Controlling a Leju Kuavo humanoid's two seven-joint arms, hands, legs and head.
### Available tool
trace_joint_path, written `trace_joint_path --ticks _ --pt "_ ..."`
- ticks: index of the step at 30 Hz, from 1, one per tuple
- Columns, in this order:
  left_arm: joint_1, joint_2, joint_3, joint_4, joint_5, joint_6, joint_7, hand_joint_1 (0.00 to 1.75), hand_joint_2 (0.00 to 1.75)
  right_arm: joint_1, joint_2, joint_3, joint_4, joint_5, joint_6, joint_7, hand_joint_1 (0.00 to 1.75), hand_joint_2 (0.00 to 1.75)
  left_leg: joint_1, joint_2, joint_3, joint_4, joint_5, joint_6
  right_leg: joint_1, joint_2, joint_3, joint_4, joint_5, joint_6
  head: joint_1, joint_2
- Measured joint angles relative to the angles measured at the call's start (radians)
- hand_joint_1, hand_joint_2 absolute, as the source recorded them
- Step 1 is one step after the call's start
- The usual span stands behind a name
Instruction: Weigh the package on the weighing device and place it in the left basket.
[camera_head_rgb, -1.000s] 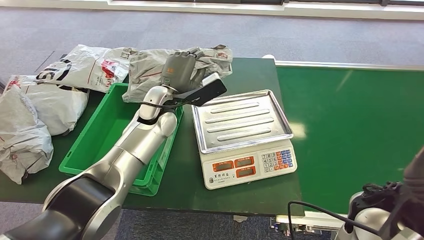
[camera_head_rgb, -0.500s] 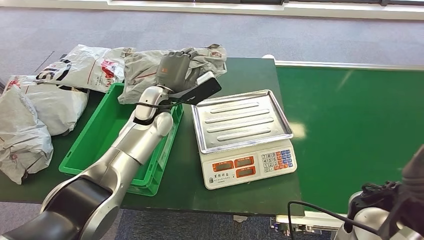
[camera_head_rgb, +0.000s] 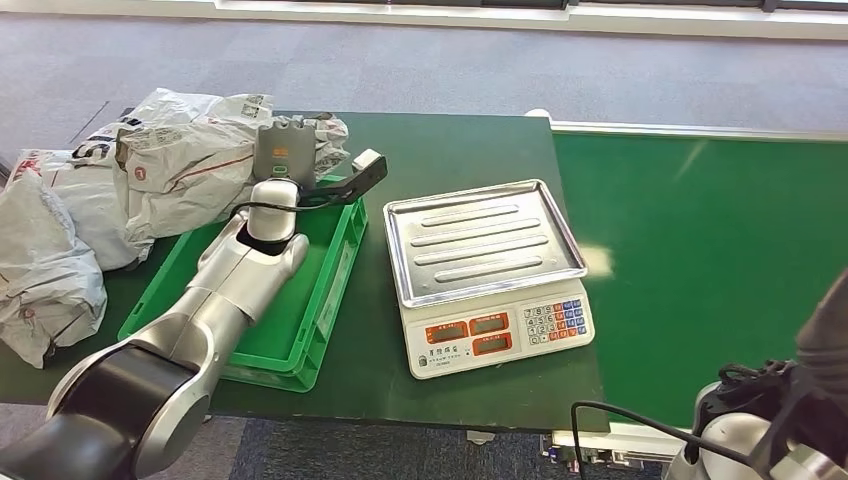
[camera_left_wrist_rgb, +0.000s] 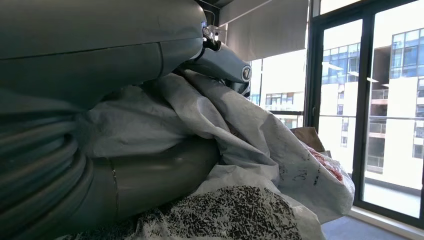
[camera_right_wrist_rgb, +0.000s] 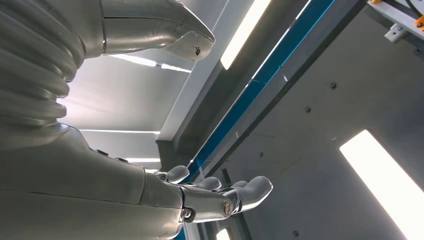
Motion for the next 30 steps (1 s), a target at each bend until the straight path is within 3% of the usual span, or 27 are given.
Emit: trace_joint_path --ticks 11,19,30 --pt "-0.003 0.013 0.000 0.033 0.000 -0.008 0.017 1.75 1.75 0.000 0.000 0.001 0.000 0.000 0.000 0.000 0.00 1.75 0.000 0.001 0.000 0.000 0.000 0.000 0.000 0.000 0.000 0.000 0.000 0.000 0.000 0.000" --pt "0.000 0.017 -0.001 0.014 0.000 -0.086 0.102 1.75 1.75 0.004 0.000 -0.001 -0.009 0.005 0.000 0.000 0.00 1.75 0.000 0.001 0.000 0.000 0.000 0.000 0.000 0.000 -0.001 0.000 0.000 0.000 0.000 0.000" --pt "0.249 0.103 0.055 -0.292 0.000 -0.155 0.185 1.75 1.75 0.045 -0.006 -0.050 -0.045 -0.039 0.000 -0.028 0.00 1.75 0.000 0.004 -0.001 -0.001 -0.002 -0.001 0.000 0.004 -0.003 0.000 -0.001 -0.001 0.000 0.000"
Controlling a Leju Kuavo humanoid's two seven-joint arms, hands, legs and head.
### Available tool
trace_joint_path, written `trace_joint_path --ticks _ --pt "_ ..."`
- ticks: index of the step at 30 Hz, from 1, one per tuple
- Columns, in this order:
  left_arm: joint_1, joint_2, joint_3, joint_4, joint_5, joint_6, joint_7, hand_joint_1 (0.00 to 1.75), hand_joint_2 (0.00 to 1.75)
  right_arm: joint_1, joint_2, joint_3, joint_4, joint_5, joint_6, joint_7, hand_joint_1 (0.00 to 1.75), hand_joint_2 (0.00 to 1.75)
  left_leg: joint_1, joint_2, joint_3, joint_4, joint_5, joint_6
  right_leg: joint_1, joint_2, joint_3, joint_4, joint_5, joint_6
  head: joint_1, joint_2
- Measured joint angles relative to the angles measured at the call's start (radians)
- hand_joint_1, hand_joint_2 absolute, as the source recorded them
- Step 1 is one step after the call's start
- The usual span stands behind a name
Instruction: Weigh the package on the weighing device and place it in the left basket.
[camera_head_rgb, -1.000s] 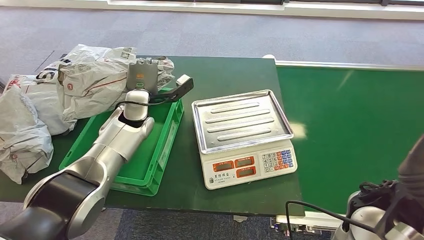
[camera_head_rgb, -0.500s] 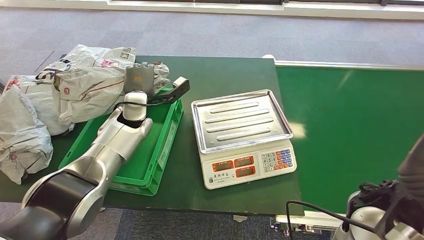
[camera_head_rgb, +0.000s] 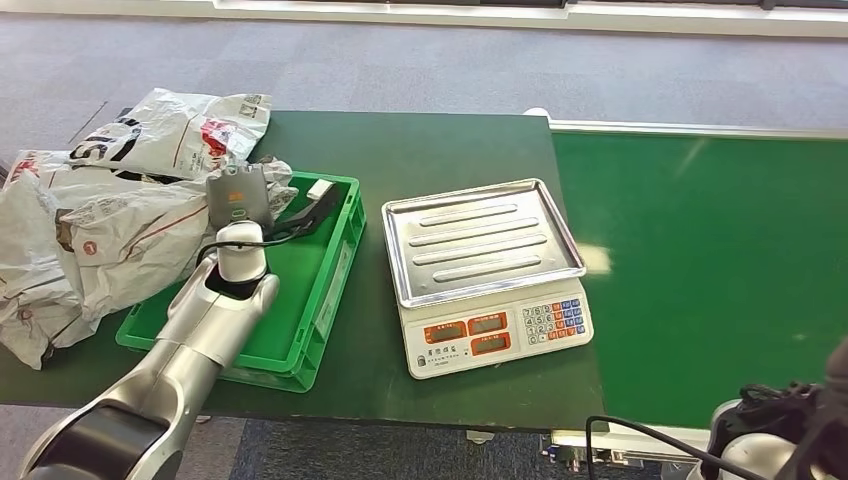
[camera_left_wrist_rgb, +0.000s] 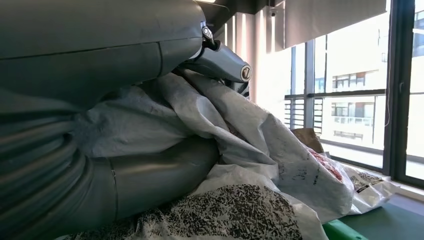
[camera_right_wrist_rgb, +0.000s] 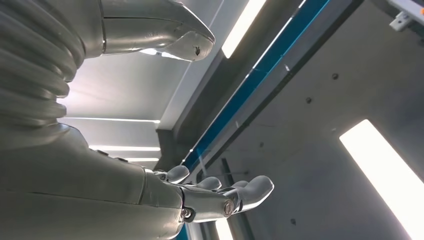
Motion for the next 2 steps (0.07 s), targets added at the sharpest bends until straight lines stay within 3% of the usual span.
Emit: trace_joint_path --ticks 2 --pt "0.016 0.005 0.005 -0.023 0.000 -0.004 0.001 1.75 1.75 0.001 0.000 -0.004 0.000 -0.002 0.000 -0.001 0.00 1.75 0.000 0.000 0.000 0.000 0.000 0.000 0.000 0.000 0.000 0.000 0.000 0.000 0.000 0.000"
